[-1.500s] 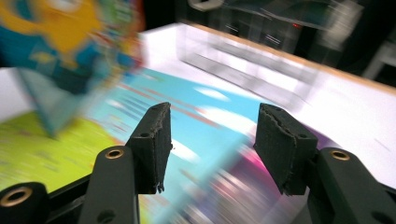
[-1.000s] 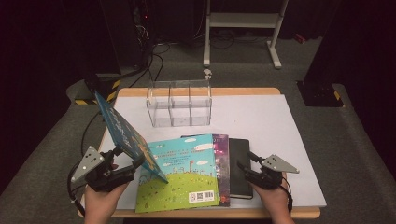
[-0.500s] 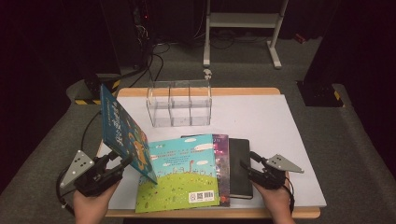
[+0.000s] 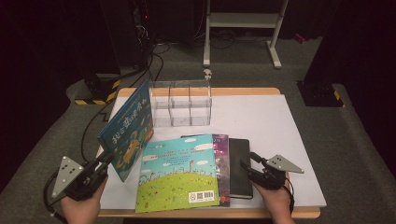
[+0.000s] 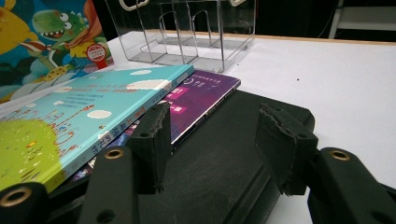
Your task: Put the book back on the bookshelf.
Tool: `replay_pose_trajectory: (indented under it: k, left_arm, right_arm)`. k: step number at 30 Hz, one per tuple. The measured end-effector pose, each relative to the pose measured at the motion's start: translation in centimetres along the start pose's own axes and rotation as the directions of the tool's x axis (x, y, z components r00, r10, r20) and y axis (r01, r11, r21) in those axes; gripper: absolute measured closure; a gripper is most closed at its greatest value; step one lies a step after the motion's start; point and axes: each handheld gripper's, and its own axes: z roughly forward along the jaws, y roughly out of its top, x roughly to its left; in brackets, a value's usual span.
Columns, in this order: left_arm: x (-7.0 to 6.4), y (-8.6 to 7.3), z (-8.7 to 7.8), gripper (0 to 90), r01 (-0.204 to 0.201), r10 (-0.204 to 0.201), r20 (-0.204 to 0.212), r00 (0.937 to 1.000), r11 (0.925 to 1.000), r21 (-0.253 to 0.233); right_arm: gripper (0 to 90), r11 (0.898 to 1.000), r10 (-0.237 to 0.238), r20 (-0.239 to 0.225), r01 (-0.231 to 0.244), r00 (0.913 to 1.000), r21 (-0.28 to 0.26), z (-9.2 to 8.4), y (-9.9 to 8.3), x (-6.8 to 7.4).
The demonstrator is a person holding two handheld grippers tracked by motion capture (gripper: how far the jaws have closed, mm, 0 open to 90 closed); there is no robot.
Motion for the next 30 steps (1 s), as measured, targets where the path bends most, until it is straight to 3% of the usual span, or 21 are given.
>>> replay_pose_trajectory:
  k: [1,2,8,12,16,18,28,29,30]
  left_arm:
    - [0.0,0.0,0.0,82.7,0.000,0.000,0.000,1.0000,1.0000,0.000]
    - [0.4,-0.2,-0.1,82.7,0.025,-0.025,0.000,0.9997,0.9997,-0.009]
    - [1.0,-0.6,-0.4,83.0,0.020,-0.020,-0.007,0.9998,0.9997,-0.014]
    - [1.3,-0.7,-0.3,81.9,0.027,-0.027,0.015,0.9995,0.9995,-0.015]
    - [1.5,-0.1,0.2,73.5,0.034,-0.033,0.022,0.9992,0.9979,-0.055]
    - [1.6,0.4,0.8,70.4,0.030,-0.029,0.020,0.9994,0.9979,-0.058]
    - [1.5,2.0,3.0,78.1,-0.004,0.004,-0.002,1.0000,0.9982,-0.061]
    - [1.3,2.0,3.1,78.6,-0.031,0.030,-0.021,0.9993,0.9973,-0.067]
    - [1.3,2.0,3.1,78.9,-0.031,0.030,-0.021,0.9993,0.9973,-0.067]
  right_arm:
    - [45.0,1.000,0.000,0.000,0.000,1.0000,0.000,0.0,0.0,0.0]
    - [45.0,1.000,0.002,-0.001,-0.002,1.0000,0.000,0.0,0.0,-0.1]
    - [45.1,1.000,0.004,0.000,-0.004,1.0000,0.003,0.0,0.0,0.0]
    - [45.1,1.000,0.003,-0.004,-0.003,1.0000,0.010,0.2,-0.1,0.1]
    - [45.0,1.000,0.001,-0.004,-0.001,1.0000,0.013,0.2,-0.2,0.1]
    - [45.0,1.000,0.001,-0.005,-0.001,1.0000,0.016,0.3,-0.2,0.2]
    - [44.9,1.000,0.005,-0.007,-0.005,1.0000,0.016,0.2,-0.2,0.0]
    - [44.9,1.000,0.005,-0.008,-0.005,1.0000,0.017,0.2,-0.3,0.0]
    - [44.9,1.000,0.005,-0.008,-0.005,1.0000,0.017,0.2,-0.3,0.0]
